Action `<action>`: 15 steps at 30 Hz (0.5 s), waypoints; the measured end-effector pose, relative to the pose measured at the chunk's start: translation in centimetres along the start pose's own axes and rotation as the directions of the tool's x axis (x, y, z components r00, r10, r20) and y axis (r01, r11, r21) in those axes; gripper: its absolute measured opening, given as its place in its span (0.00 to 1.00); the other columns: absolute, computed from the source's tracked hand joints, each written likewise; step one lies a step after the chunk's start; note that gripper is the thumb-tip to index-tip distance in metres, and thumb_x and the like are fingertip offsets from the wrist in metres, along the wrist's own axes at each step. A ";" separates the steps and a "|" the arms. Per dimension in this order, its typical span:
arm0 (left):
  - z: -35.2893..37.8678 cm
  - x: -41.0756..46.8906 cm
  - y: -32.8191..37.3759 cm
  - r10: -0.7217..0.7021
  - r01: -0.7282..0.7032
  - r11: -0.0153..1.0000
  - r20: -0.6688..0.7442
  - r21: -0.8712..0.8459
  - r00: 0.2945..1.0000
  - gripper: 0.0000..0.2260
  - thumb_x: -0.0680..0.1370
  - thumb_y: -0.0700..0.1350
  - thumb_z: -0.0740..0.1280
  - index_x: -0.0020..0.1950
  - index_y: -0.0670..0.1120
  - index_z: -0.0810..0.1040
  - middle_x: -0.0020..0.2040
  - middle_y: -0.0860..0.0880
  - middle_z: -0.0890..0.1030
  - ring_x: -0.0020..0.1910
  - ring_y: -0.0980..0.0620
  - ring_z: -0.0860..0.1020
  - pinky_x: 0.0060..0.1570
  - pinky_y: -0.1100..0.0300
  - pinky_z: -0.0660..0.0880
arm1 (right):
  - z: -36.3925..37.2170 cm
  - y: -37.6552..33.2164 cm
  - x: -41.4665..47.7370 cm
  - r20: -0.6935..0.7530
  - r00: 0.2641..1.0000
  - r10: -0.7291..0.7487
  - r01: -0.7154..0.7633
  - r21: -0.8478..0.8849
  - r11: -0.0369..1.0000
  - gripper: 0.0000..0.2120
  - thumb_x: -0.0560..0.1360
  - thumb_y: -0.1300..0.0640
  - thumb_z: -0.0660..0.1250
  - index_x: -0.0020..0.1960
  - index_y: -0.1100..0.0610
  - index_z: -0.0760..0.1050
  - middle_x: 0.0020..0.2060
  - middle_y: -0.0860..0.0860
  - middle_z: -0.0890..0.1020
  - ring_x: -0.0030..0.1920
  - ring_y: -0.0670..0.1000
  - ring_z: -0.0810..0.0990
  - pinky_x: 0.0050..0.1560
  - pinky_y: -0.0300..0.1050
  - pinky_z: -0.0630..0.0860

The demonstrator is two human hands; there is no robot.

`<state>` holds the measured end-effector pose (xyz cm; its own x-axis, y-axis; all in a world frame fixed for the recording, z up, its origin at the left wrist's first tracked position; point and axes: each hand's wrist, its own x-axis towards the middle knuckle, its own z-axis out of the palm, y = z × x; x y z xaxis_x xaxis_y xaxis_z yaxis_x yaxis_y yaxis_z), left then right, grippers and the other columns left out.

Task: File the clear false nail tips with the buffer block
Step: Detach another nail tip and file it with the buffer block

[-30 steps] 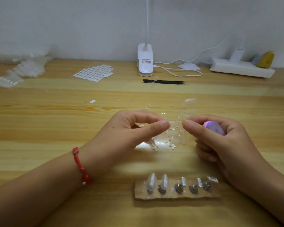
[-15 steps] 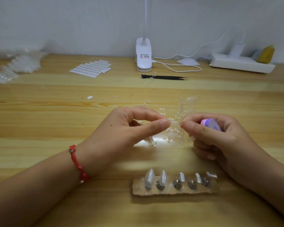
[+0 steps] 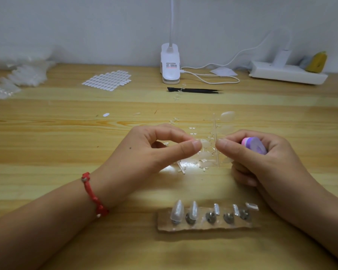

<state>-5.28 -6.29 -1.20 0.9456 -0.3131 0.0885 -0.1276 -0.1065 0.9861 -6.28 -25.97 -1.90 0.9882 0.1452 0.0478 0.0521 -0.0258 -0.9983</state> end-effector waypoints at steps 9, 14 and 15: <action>0.1 0.0 0.0 0.022 -0.022 1.000 -0.001 0.016 1.000 0.09 0.63 0.55 0.77 0.35 0.51 0.84 0.41 0.57 0.82 0.40 0.50 0.75 0.45 0.57 0.71 | 0.5 -0.1 -0.1 -0.076 0.997 -0.025 0.022 -0.042 0.999 0.13 0.57 0.45 0.76 0.34 0.53 0.83 0.21 0.46 0.69 0.20 0.45 0.62 0.20 0.34 0.61; -0.1 0.0 -0.2 0.018 -0.019 1.000 0.006 0.011 1.000 0.09 0.64 0.55 0.74 0.35 0.51 0.83 0.41 0.57 0.80 0.39 0.49 0.73 0.45 0.56 0.70 | 0.4 0.0 0.0 -0.087 0.996 -0.021 0.017 -0.045 0.999 0.13 0.57 0.45 0.76 0.35 0.52 0.83 0.22 0.45 0.68 0.21 0.45 0.62 0.20 0.36 0.61; -0.1 0.0 -0.2 0.018 -0.018 1.000 0.002 -0.003 1.000 0.09 0.63 0.55 0.74 0.34 0.51 0.82 0.40 0.57 0.80 0.39 0.49 0.73 0.44 0.57 0.70 | 0.4 0.0 0.0 -0.084 0.996 -0.020 0.016 -0.047 0.999 0.13 0.56 0.45 0.76 0.35 0.52 0.83 0.22 0.45 0.68 0.21 0.44 0.62 0.20 0.36 0.61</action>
<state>-5.26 -6.17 -1.38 0.9427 -0.3164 0.1061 -0.1438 -0.0980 0.9847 -6.32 -25.54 -1.87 0.9956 0.0619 0.0706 0.0749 -0.0696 -0.9948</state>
